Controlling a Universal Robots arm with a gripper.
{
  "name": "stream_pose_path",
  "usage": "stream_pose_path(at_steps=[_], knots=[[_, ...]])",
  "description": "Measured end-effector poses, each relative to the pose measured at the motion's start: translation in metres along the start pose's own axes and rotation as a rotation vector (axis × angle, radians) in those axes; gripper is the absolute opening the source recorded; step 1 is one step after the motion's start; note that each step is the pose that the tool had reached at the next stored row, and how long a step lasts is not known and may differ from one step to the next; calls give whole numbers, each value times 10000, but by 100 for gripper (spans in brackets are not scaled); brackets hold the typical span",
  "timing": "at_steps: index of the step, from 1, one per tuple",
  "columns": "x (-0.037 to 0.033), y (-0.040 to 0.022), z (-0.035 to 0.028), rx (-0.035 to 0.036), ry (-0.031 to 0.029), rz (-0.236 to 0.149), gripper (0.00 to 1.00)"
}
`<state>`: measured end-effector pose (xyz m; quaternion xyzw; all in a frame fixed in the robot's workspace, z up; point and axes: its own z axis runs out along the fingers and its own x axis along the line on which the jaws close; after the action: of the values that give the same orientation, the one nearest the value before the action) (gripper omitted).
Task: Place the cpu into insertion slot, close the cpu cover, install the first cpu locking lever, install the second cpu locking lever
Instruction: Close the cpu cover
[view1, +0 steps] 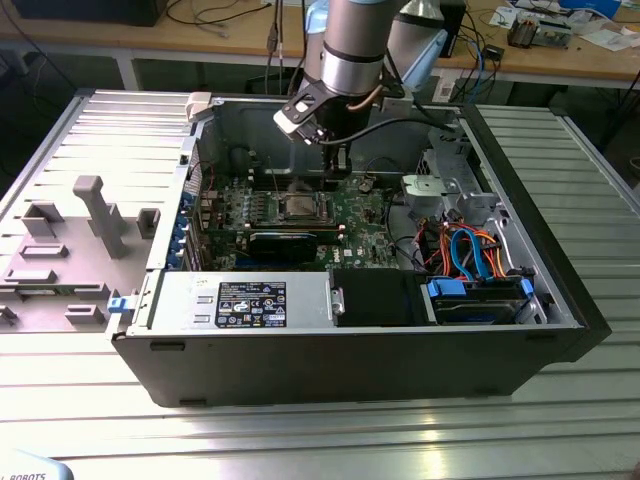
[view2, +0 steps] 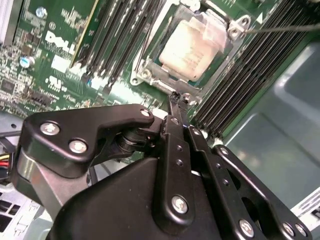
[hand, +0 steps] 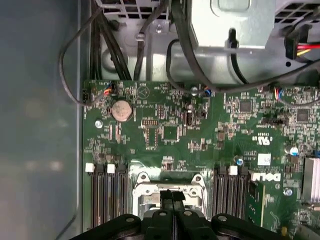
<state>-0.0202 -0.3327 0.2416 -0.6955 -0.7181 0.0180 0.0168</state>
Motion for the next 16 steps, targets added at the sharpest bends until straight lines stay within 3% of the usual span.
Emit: stream_pose_path(at_steps=[3, 10, 13, 16], knots=[[3, -102, 5, -11, 0, 0, 11], [6, -204, 11, -14, 1, 0, 11], [9, -294, 16, -15, 1, 0, 11], [11, -339, 19, -16, 1, -1, 11]])
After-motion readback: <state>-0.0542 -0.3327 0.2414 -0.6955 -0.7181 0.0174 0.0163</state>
